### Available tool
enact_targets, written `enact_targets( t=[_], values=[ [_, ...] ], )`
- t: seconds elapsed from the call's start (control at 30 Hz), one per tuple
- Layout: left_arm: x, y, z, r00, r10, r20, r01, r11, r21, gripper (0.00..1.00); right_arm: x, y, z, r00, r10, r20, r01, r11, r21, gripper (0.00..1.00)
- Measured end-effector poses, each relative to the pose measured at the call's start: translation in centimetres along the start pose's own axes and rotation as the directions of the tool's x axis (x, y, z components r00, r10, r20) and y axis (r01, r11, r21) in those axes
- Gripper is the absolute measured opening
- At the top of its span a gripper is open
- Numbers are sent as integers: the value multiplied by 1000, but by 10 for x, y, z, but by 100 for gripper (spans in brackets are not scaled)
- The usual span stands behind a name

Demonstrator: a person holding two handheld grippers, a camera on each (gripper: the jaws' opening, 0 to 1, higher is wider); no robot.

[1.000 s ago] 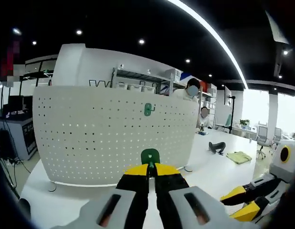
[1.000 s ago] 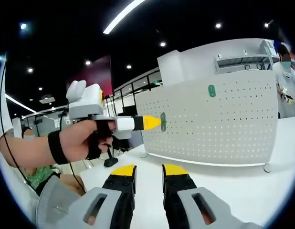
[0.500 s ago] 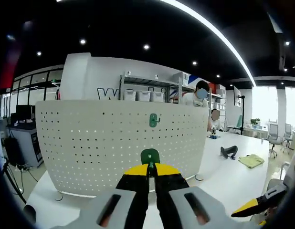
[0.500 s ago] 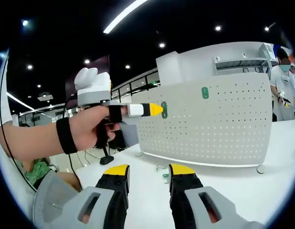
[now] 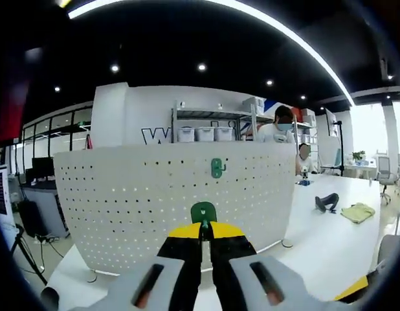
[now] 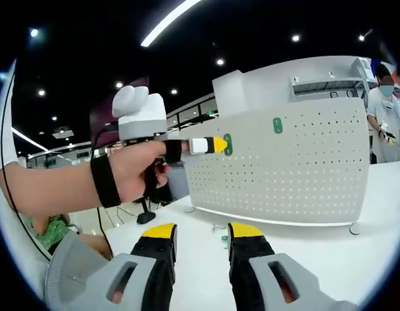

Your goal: Insert the hook assembly into the mounting plate slot until the hook locks in place.

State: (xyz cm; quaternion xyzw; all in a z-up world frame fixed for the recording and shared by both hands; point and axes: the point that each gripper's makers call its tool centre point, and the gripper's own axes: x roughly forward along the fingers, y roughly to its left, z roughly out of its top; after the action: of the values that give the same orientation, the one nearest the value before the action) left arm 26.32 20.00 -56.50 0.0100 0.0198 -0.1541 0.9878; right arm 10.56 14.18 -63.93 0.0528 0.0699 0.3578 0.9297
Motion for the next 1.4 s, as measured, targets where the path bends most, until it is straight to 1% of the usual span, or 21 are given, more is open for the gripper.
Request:
enact_targets(
  t=[0.03,0.17,0.27,0.33,0.47,0.57,0.63,0.67,0.73,0.8,0.87,0.93,1.03,1.1,1.23,1.4],
  values=[
    [1,1,1,1000,1,0,-1,1000,-8,3,0,0,0,1000,1,-1,-1,1000,0,31],
    [8,2,4,1000,14,5,-14,1000,6,3,0,-3,-2,1000,-1,-4,1,1000,8,31],
    [12,3,8,999,36,22,-37,998,45,3,0,-6,-2,1000,1,0,-1,1000,18,31],
    [16,0,8,999,26,19,-27,999,33,3,-1,-7,-1,1000,1,6,-1,1000,28,31],
    [24,-3,9,1000,23,17,-23,999,39,3,0,-11,-4,1000,0,-10,0,1000,27,32],
    [31,-4,10,1000,19,14,-20,999,43,3,-2,-14,-4,1000,-4,1,4,1000,30,32],
    [36,-5,10,1000,18,9,-18,999,51,3,-4,-15,-3,1000,-1,10,1,999,32,34],
    [39,-5,10,1000,19,6,-19,999,51,3,-5,-17,-5,1000,-5,3,5,999,39,36],
    [43,-5,11,1000,16,7,-16,999,49,3,-6,-19,-7,1000,-13,-6,14,1000,22,40],
    [51,-5,14,1000,17,9,-18,998,67,3,-6,-23,-9,1000,-20,-14,20,1000,18,44],
    [56,-4,16,1000,17,10,-18,998,65,3,-7,-25,-9,1000,-20,-13,21,1000,21,45],
    [61,-4,19,1000,17,14,-18,997,70,3,-8,-27,-10,1000,-17,-18,17,999,34,49],
    [67,-5,24,1000,17,22,-18,997,77,3,-8,-29,-11,999,-24,-20,24,1000,8,56],
    [71,-6,25,1000,15,20,-17,997,77,3,-8,-32,-12,999,-28,-20,28,999,16,59],
    [76,-8,28,999,22,32,-24,997,74,3,-8,-33,-12,999,-34,-24,34,999,8,59],
    [84,-9,27,999,33,17,-34,996,80,3,-10,-39,-14,998,-52,-24,52,998,21,59]
  ],
)
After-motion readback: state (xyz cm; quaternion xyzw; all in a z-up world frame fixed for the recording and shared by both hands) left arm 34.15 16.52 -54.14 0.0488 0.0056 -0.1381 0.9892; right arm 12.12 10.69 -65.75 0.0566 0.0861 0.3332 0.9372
